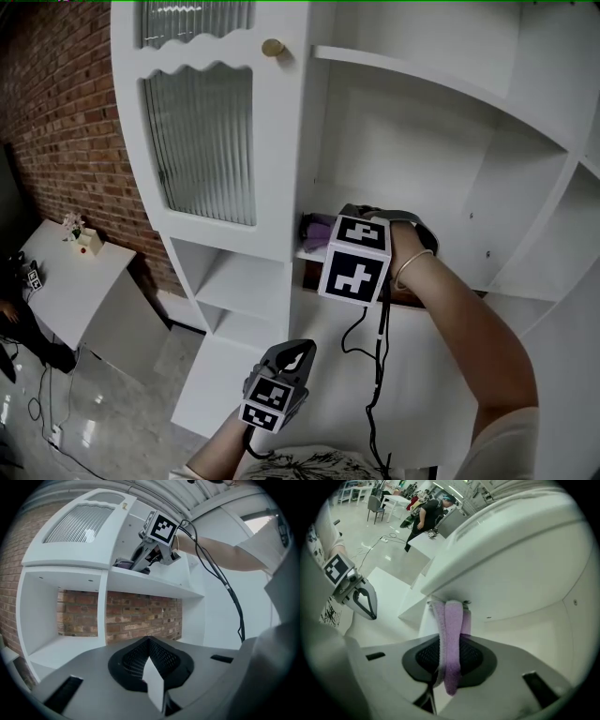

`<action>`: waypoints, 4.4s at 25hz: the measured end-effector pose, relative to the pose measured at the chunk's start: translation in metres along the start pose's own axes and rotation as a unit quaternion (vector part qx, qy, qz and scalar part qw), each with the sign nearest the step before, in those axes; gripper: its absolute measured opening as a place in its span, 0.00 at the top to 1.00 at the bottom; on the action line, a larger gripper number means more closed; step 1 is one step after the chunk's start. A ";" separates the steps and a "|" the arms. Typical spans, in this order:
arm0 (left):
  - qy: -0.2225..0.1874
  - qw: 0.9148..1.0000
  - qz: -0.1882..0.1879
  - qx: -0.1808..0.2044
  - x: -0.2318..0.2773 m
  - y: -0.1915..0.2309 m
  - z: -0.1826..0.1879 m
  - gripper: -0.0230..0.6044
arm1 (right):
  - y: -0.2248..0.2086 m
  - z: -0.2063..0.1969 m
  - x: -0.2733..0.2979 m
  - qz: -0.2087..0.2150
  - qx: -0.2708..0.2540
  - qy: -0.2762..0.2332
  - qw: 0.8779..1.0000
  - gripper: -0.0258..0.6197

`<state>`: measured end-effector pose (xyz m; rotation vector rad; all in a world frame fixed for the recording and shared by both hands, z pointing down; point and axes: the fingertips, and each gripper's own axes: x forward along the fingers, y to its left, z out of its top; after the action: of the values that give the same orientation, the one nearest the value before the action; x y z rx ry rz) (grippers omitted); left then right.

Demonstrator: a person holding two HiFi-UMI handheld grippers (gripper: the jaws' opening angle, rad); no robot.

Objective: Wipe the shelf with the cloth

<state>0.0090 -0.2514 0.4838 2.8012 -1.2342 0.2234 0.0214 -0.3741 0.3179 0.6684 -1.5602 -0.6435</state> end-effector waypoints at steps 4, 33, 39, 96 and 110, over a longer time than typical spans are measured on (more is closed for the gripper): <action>-0.001 1.000 -0.005 0.003 -0.004 -0.007 0.000 0.95 | 0.021 0.005 -0.021 0.018 -0.003 -0.007 1.000 0.84; -0.010 1.000 -0.003 0.003 0.049 -0.023 0.015 0.95 | -0.101 -0.178 0.035 -0.106 0.091 0.089 0.986 0.84; -0.041 0.999 0.010 0.031 0.051 -0.021 0.053 0.96 | -0.097 -0.180 0.066 -0.076 0.106 0.085 0.988 0.84; -0.060 0.997 -0.030 0.031 0.046 -0.028 0.079 0.95 | -0.096 -0.252 0.012 -0.148 0.060 0.186 0.969 0.84; -0.046 0.998 -0.029 0.017 0.067 -0.013 0.064 0.95 | -0.085 -0.279 0.050 -0.080 0.069 0.238 0.966 0.84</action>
<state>0.0694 -0.2992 0.4310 2.9032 -1.1750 0.1138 0.2997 -0.4741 0.3126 0.9822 -1.1160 -0.4505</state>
